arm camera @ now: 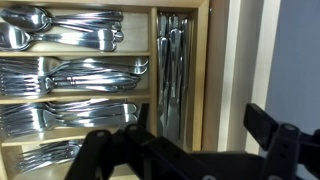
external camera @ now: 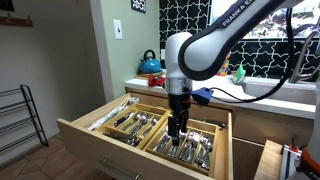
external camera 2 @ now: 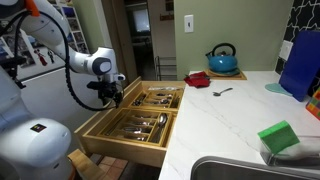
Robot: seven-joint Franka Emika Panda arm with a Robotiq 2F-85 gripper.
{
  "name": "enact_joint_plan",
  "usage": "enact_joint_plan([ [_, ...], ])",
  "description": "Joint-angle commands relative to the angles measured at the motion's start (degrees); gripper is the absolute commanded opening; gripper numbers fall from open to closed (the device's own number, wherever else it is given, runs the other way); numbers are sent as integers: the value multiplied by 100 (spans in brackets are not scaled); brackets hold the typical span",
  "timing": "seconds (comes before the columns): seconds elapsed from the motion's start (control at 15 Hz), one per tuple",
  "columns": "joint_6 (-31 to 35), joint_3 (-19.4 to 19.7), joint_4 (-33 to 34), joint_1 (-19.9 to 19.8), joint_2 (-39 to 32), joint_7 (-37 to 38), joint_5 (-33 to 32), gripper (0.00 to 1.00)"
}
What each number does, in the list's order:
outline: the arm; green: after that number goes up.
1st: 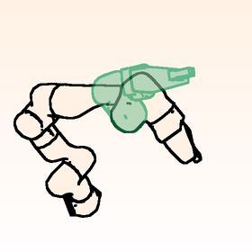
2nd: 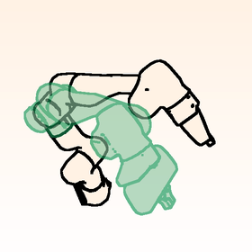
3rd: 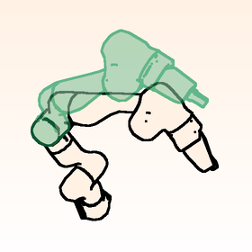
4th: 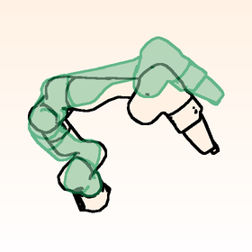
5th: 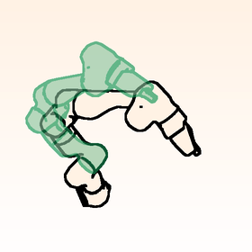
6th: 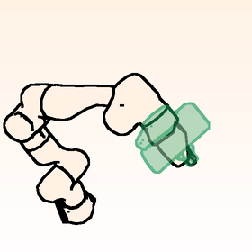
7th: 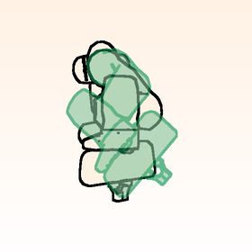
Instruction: Remove the knife from the open drawer and put it on the cupboard
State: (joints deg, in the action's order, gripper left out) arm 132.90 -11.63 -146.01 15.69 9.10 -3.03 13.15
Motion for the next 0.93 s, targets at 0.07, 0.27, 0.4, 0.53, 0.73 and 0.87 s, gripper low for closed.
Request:
enact_joint_plan([
  [0.07, 643, -78, -147, 6, -448, 149, 332, 64],
  [0.27, 962, -106, -113, 4, -785, 78, 488, 44],
  [0.4, 1106, -129, -40, -9, -1018, 24, 593, 37],
  [0.53, 1210, -161, 38, -26, -1239, -67, 745, 35],
  [0.73, 1288, -212, 146, -68, -1519, -62, 854, 33],
  [0.87, 1306, -233, 187, -98, -1675, 2, 841, 32],
])
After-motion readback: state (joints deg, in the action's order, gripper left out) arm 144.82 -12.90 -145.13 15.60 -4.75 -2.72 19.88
